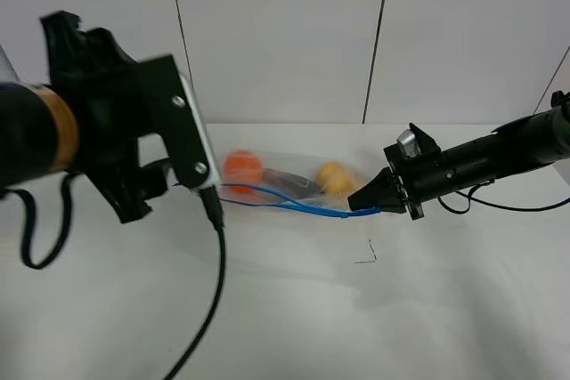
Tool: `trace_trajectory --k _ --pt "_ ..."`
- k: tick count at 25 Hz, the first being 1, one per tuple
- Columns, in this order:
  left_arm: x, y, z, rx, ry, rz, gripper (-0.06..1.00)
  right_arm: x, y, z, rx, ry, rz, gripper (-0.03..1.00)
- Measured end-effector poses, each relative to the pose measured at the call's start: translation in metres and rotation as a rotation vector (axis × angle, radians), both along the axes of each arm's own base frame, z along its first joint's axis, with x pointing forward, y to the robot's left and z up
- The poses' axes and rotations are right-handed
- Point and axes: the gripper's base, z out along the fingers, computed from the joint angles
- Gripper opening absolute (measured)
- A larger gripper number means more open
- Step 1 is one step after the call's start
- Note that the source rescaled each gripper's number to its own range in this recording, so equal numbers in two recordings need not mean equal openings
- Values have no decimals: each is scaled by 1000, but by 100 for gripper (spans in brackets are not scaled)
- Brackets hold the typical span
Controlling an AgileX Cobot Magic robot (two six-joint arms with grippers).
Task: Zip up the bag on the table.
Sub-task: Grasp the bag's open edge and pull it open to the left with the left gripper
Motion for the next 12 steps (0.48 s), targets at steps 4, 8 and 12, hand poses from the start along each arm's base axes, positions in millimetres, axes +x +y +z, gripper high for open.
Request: trace_trajectory --k 4,8,12 --pt "-2 -38 -40 33 -23 -61 100 0 0 0 0 3 -2 0" --pt "-3 -70 -79 44 -25 -126 100 0 0 0 0 5 -2 0" --pt "-7 -92 -121 38 42 -151 100 0 0 0 1 8 -4 0"
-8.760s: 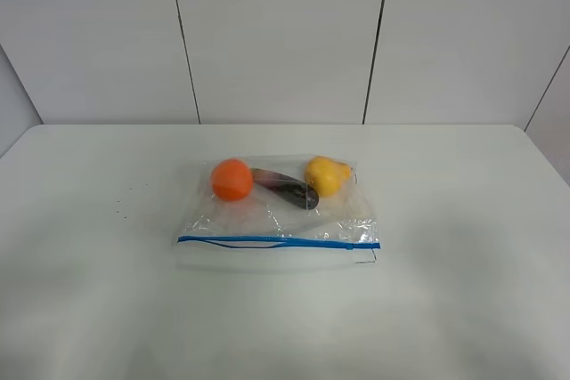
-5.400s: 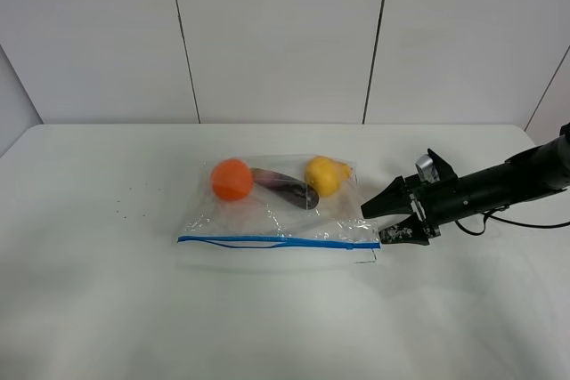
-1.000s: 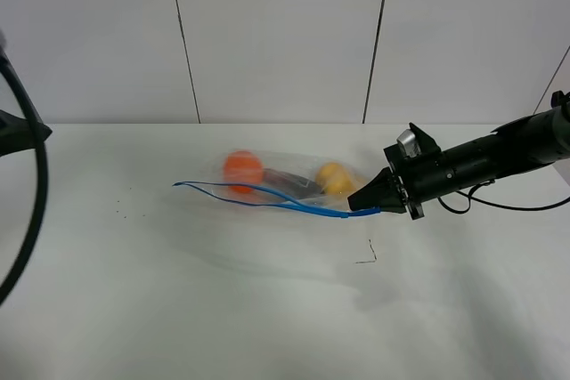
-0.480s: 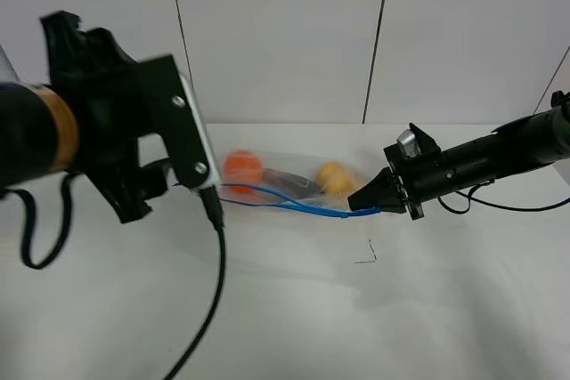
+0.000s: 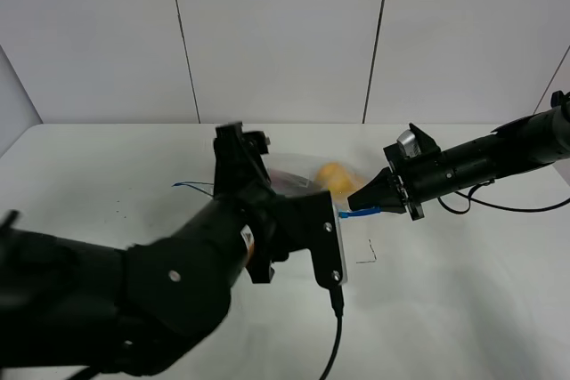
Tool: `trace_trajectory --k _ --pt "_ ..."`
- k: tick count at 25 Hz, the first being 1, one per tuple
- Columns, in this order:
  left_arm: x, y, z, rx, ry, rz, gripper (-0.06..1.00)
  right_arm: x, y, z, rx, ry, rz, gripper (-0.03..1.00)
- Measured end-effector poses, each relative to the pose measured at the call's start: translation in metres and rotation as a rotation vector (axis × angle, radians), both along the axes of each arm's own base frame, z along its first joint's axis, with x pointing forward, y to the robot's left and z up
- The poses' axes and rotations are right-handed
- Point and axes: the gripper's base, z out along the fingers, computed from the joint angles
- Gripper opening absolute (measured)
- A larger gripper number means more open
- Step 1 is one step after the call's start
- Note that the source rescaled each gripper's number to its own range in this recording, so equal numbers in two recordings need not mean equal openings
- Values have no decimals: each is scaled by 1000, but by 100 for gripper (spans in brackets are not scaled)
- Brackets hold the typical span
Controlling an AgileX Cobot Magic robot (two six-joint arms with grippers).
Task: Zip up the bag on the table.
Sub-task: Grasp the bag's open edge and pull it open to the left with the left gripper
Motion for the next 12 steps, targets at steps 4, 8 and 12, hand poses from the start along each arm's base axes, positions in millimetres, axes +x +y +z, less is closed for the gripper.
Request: trace_trajectory --k 4,8,12 --pt "-6 -21 -26 4 47 -5 100 0 0 0 1 0 1 0" --pt "-5 -46 -35 -10 55 -33 100 0 0 0 1 0 0 0" --pt "1 -68 -36 -43 51 -37 100 0 0 0 1 1 0 0"
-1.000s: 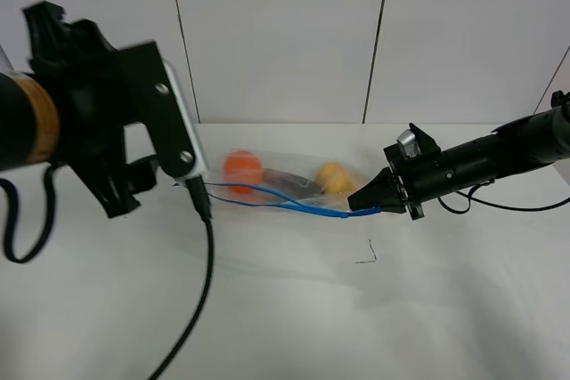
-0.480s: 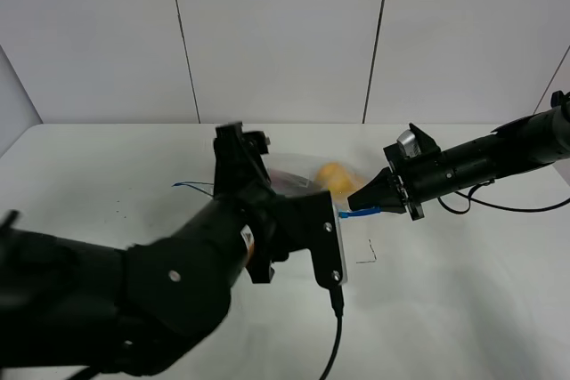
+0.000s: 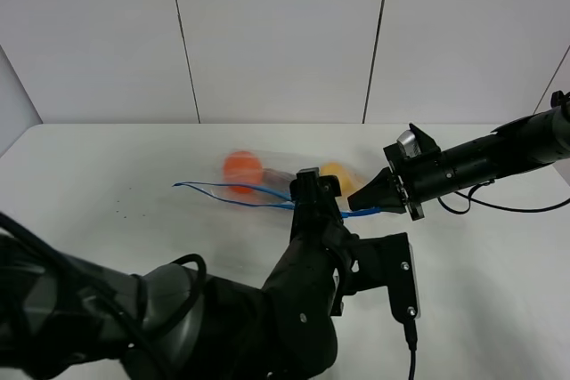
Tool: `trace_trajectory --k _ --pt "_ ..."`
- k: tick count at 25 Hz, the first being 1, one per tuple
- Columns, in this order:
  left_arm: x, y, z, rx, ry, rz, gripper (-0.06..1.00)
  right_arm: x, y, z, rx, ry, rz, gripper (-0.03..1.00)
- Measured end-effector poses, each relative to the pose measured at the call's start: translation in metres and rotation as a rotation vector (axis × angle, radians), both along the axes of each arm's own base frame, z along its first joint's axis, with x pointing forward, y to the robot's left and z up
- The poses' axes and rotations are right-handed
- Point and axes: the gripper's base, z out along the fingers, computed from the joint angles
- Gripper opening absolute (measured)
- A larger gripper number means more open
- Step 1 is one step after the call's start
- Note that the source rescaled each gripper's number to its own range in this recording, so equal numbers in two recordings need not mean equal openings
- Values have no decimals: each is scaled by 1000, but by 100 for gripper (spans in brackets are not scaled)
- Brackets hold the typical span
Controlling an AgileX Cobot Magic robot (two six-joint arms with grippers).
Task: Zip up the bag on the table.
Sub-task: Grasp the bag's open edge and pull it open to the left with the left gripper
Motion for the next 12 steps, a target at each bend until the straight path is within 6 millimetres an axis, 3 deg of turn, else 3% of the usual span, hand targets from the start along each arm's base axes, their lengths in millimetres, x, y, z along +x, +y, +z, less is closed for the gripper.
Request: trace_trajectory --k 6,12 --pt "6 -18 -12 -1 -2 -2 98 0 0 0 0 6 -3 0" --pt "12 -17 -27 33 9 10 94 -1 1 0 -3 7 4 0"
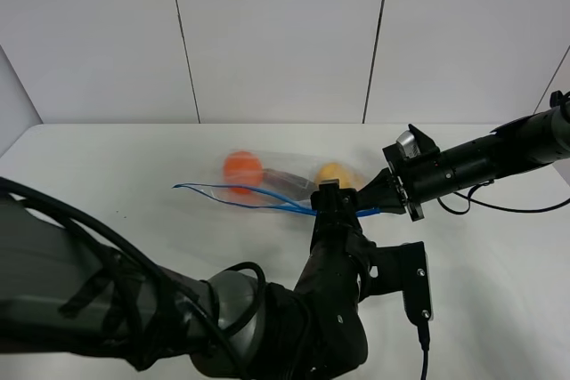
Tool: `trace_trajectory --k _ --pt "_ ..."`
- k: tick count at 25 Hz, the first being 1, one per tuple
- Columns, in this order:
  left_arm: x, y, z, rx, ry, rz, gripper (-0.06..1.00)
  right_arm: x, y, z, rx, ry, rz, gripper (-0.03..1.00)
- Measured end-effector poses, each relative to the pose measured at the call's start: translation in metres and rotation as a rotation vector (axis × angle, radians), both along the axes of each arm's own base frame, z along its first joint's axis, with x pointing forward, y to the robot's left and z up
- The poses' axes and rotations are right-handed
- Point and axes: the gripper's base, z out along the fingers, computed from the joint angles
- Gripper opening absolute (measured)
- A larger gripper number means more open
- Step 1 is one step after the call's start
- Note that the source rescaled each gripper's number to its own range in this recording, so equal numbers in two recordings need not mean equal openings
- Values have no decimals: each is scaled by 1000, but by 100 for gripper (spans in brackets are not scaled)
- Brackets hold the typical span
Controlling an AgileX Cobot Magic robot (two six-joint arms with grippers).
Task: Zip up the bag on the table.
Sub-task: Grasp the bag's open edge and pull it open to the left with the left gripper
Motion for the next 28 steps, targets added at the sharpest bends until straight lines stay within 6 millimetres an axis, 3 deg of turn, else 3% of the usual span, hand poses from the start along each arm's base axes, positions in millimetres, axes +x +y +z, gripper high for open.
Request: trace_trajectory --k 11,16,22,28 --pt "14 -11 15 -66 -3 10 81 0 0 0 -1 2 0 0" --pt "17 -10 14 -69 9 8 65 0 0 0 -2 7 -1 0" --pt "32 -2 14 -71 17 42 61 0 0 0 -1 8 -3 0" --pt "31 -3 13 -74 34 33 53 0 0 0 0 8 -3 0"
